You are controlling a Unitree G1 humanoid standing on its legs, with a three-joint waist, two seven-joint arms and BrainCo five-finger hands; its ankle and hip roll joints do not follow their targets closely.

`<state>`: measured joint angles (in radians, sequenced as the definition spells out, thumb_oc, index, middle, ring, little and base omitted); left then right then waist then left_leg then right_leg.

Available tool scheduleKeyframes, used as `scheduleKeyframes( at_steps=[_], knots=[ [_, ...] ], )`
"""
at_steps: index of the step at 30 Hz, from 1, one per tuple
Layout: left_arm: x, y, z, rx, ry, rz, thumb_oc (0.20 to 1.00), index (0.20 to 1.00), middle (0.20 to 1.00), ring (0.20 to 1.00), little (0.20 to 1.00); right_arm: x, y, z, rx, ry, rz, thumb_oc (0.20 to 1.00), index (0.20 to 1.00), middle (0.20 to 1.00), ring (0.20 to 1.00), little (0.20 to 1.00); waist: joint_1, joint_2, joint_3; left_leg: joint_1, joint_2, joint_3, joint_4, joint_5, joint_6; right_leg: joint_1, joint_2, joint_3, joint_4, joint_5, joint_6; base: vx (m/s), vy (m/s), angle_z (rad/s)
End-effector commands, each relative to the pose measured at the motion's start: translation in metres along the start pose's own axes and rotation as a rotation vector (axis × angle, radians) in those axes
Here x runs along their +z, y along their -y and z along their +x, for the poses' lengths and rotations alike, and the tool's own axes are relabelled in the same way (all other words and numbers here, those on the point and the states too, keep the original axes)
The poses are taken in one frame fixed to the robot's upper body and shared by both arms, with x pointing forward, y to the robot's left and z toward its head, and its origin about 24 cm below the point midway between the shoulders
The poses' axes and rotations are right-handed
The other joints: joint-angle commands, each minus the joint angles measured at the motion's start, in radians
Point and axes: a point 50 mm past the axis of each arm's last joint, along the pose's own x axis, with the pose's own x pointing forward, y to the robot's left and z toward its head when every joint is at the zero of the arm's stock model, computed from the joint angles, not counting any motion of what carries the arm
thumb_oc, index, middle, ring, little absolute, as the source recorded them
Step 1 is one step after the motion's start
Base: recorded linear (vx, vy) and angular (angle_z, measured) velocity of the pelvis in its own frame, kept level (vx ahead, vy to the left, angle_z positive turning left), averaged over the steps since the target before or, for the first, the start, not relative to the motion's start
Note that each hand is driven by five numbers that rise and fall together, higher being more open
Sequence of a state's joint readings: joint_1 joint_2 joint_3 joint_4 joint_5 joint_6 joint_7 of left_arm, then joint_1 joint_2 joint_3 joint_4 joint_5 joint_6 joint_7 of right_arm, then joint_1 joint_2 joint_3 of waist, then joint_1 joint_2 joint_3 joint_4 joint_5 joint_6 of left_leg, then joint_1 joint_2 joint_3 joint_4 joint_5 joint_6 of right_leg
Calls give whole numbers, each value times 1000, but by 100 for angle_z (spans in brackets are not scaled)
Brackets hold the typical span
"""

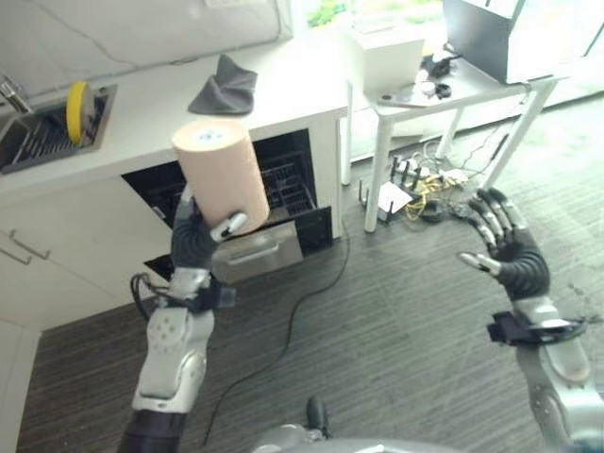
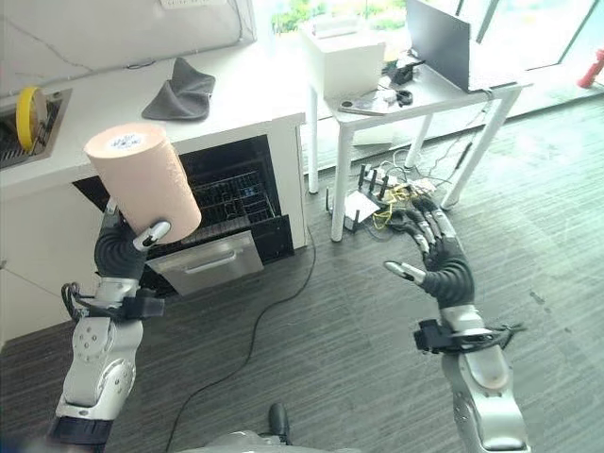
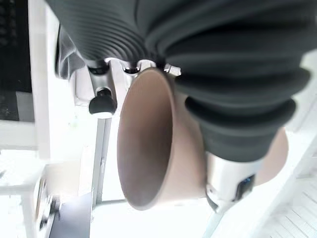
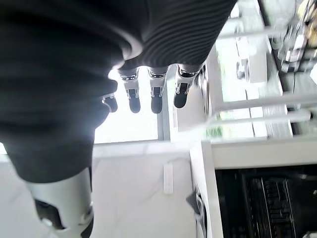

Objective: Place the dishes in the dishwasher.

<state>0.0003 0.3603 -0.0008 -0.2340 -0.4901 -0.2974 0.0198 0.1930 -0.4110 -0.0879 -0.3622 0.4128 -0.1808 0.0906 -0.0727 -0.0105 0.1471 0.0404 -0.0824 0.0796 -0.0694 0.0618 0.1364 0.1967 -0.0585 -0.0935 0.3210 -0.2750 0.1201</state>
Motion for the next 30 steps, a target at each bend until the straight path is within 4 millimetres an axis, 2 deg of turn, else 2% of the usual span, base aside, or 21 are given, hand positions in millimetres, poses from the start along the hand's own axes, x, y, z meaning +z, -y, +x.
scheduleKeyframes(
  at_steps=[1, 4, 6, 7, 8, 9, 12, 13, 14, 15, 18, 20, 22, 23, 26, 30],
  knots=[
    [21, -12, -10, -2, 60, 89, 200, 200, 200, 200, 200, 15, 7, 12, -27, 106, -24, 1000, 1000, 1000, 1000, 1000, 69, -26, -64, -73, 110, 55, -18, -38, -131, 18, -32, 11, -269, 161, 12, 180, 140, 43],
    [23, -13, -11, 4, 65, 86, 200, 200, 200, 200, 200, 14, 6, 11, -23, 100, -28, 1000, 1000, 1000, 1000, 1000, 80, -35, -67, -61, 90, 36, -14, -52, -114, -8, -44, 8, -205, 180, 25, 199, 179, 39],
    [23, -12, -12, -2, 66, 84, 200, 200, 200, 200, 200, 13, 4, 11, -28, 99, -24, 1000, 1000, 1000, 1000, 1000, 87, -42, -68, -50, 69, 21, -12, -60, -97, -39, -50, 12, -109, 220, 34, 171, 176, 16],
    [23, -11, -12, -12, 68, 87, 200, 200, 200, 200, 200, 12, 2, 11, -29, 102, -18, 1000, 1000, 1000, 1000, 1000, 89, -39, -67, -36, 59, 6, -12, -70, -86, -76, -48, 9, 15, 269, 37, 170, 166, -1],
    [23, -9, -12, -21, 75, 98, 200, 200, 200, 200, 200, 11, -1, 10, -23, 103, -13, 1000, 1000, 1000, 1000, 1000, 80, -26, -60, -14, 57, -17, -12, -83, -80, -164, -20, 34, 180, 283, 30, 161, 155, -23],
    [23, -9, -11, -16, 75, 102, 200, 200, 200, 200, 200, 10, -3, 11, -15, 100, -12, 1000, 1000, 1000, 1000, 1000, 72, -16, -54, 5, 65, -22, -15, -86, -83, -220, -14, 32, 193, 289, 21, 138, 82, -10],
    [23, -12, -6, -2, 70, 95, 200, 200, 200, 200, 200, 6, -4, 14, -6, 84, -10, 1000, 1000, 1000, 1000, 1000, 60, -10, -48, 28, 67, -51, -18, -88, -94, -262, 5, -1, 81, 211, -8, 168, -111, 18],
    [23, -12, -4, -14, 76, 83, 200, 200, 200, 200, 200, 8, 3, 11, -13, 88, -17, 1000, 1000, 1000, 1000, 1000, 23, -13, -32, 66, 66, -84, -18, -107, -100, -268, 37, 20, -135, 220, -23, 228, -289, 39],
    [23, -10, -4, -18, 78, 80, 200, 200, 200, 200, 200, 9, 3, 11, -13, 91, -14, 1000, 1000, 1000, 1000, 1000, 5, -18, -23, 89, 60, -88, -18, -128, -97, -298, 34, 31, -172, 283, -6, 210, -409, 96],
    [22, -6, -4, -22, 86, 83, 200, 200, 200, 200, 200, 9, 2, 19, -12, 95, -20, 1000, 1000, 1000, 1000, 1000, -1, -5, -13, 99, 84, -91, -18, -132, -108, -315, 39, 31, -169, 275, -15, 91, -403, 126],
    [21, -5, -9, -2, 74, 58, 200, 200, 200, 200, 200, 11, 7, 23, -40, 83, -27, 1000, 1000, 1000, 1000, 1000, 15, -10, -40, 103, 87, -90, -18, -132, -123, -178, 61, 33, -333, 267, -45, 151, -473, 114],
    [23, -8, -10, 15, 73, 63, 200, 200, 200, 200, 200, 11, 3, 21, -32, 78, -20, 1000, 1000, 1000, 1000, 1000, 12, -2, -50, 104, 99, -73, -18, -126, -138, -146, 69, 37, -368, 263, -52, 79, -362, 18],
    [25, -7, -12, 2, 87, 46, 200, 200, 200, 200, 200, 10, 8, 15, -51, 81, -36, 1000, 1000, 1000, 1000, 1000, 6, 3, -34, 26, 111, -7, 167, -154, -181, -112, 37, 9, -408, 261, -59, -54, -299, 18],
    [25, -7, -12, 0, 88, 44, 200, 200, 200, 200, 200, 10, 8, 15, -54, 82, -38, 1000, 1000, 1000, 1000, 1000, 4, 3, -32, 22, 115, 2, 171, -154, -182, -112, 34, 3, -408, 261, -58, -66, -51, 32],
    [25, -4, -11, -21, 98, 28, 200, 200, 200, 200, 200, 12, 13, 15, -81, 95, -53, 1000, 1000, 1000, 1000, 1000, -20, 15, -29, 39, 187, 90, 130, -123, -202, -110, 15, -45, -408, 256, -55, -39, 93, 42],
    [26, -5, -12, -6, 117, 14, 200, 200, 200, 200, 200, 14, 17, 13, -77, 97, -65, 1000, 1000, 1000, 1000, 1000, -40, 29, -41, 79, 251, 88, 36, -65, -227, -113, 6, -34, -408, 249, -52, 19, 218, 63]
  ],
)
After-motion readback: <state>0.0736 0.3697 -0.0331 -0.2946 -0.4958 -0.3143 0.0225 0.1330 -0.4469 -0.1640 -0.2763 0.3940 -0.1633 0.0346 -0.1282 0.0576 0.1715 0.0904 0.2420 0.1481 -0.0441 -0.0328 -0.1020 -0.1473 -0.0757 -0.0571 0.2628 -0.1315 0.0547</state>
